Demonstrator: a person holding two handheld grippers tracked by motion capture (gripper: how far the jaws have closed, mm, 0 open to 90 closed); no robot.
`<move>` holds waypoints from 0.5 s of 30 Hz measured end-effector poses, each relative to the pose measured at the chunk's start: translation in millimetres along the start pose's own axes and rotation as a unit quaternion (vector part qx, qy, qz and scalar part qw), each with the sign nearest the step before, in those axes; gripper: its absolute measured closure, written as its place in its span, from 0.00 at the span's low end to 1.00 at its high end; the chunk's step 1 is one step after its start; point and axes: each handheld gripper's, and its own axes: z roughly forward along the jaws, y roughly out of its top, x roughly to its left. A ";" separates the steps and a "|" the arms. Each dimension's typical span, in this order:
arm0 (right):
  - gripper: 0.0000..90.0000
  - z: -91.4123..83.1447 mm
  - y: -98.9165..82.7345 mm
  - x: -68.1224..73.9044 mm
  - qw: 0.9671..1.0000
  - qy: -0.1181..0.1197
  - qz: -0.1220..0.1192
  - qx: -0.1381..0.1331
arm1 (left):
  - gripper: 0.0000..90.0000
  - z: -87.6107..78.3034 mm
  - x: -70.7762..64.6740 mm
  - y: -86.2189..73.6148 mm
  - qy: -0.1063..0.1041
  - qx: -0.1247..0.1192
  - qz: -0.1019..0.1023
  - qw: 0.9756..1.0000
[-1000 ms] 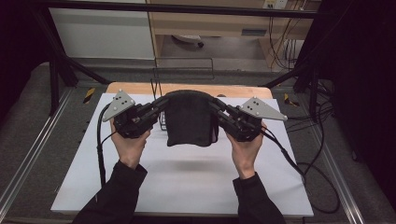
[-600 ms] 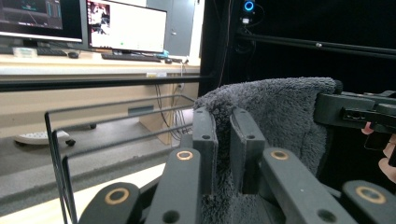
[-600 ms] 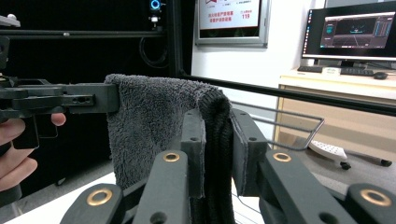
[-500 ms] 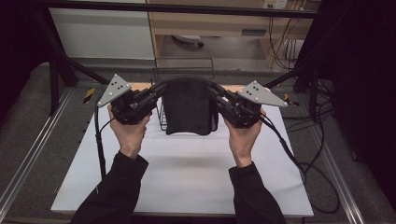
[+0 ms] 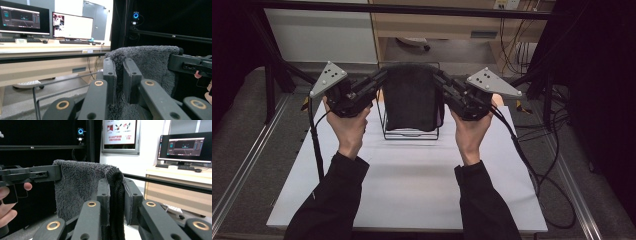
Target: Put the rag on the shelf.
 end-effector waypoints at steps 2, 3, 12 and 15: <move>0.86 2.1 4.2 -1.0 1.000 -0.001 0.000 -0.004 | 0.91 2.2 0.9 4.2 0.001 -0.005 -0.002 1.000; 0.86 3.2 6.5 -1.4 1.000 -0.002 0.000 -0.005 | 0.91 3.1 1.5 6.4 0.002 -0.006 -0.001 1.000; 0.86 9.8 28.4 -4.1 1.000 -0.002 -0.009 -0.016 | 0.91 9.4 6.2 26.0 0.007 -0.020 0.001 1.000; 0.86 11.4 35.0 -3.7 1.000 -0.003 -0.013 -0.018 | 0.91 11.1 6.2 32.6 0.012 -0.021 0.008 1.000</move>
